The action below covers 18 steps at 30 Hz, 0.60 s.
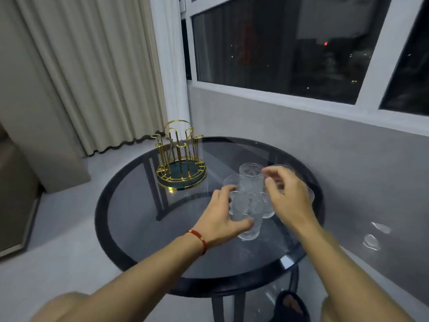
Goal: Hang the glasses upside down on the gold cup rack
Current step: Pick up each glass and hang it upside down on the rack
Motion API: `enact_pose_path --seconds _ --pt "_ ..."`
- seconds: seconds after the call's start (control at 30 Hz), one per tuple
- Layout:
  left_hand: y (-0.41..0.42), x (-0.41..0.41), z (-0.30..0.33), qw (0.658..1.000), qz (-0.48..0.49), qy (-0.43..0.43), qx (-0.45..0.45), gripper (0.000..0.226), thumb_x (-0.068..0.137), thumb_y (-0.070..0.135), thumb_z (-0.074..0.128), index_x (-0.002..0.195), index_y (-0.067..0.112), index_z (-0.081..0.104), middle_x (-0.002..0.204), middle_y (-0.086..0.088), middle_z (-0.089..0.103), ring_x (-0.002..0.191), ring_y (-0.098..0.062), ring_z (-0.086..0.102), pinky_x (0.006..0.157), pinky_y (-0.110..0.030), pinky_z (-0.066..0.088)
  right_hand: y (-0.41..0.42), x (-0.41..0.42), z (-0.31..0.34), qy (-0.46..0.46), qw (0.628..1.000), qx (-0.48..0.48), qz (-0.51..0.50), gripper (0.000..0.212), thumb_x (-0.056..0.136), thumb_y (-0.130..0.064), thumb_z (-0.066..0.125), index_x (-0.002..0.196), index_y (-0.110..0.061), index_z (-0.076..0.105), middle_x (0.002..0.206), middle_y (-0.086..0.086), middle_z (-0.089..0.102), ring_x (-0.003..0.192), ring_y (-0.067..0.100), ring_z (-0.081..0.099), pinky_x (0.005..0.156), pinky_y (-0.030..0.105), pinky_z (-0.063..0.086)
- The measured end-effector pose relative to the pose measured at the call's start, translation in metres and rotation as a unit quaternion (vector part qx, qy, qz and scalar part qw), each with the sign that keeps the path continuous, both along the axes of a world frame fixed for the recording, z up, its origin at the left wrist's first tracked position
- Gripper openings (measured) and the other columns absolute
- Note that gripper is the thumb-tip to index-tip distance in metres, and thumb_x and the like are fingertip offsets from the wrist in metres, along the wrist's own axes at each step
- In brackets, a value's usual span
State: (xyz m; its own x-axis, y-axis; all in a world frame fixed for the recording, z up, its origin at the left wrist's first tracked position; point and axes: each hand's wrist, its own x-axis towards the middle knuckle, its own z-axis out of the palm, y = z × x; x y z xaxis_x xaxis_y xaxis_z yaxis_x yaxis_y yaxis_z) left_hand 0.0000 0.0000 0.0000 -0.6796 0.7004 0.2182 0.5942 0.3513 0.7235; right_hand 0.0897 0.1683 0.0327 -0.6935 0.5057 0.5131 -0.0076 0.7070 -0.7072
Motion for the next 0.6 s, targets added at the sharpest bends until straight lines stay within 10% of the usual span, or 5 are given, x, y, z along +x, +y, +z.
enact_pose_path --seconds 0.2,0.6 --pt "0.025 0.011 -0.012 0.998 0.046 0.048 0.020 0.095 0.070 0.049 0.078 0.147 0.030 0.025 0.137 0.001 0.040 0.121 -0.017 0.048 0.100 -0.036 0.050 0.000 -0.006 -0.008 0.050 0.992 -0.111 -0.021 0.016 0.096 -0.017 0.061 0.099 -0.027 0.073 0.093 -0.012 0.075 0.085 0.006 0.069 0.066 0.012 0.049" --pt "-0.001 -0.027 0.024 0.974 0.092 -0.018 0.207 0.076 0.062 0.053 0.084 0.128 0.044 0.048 0.115 0.009 0.058 0.108 -0.001 0.056 0.087 -0.020 0.050 -0.011 -0.018 0.001 0.037 0.981 -0.168 0.089 0.015 0.094 -0.020 0.066 0.102 -0.027 0.077 0.098 -0.012 0.080 0.096 0.001 0.072 0.081 0.013 0.053"
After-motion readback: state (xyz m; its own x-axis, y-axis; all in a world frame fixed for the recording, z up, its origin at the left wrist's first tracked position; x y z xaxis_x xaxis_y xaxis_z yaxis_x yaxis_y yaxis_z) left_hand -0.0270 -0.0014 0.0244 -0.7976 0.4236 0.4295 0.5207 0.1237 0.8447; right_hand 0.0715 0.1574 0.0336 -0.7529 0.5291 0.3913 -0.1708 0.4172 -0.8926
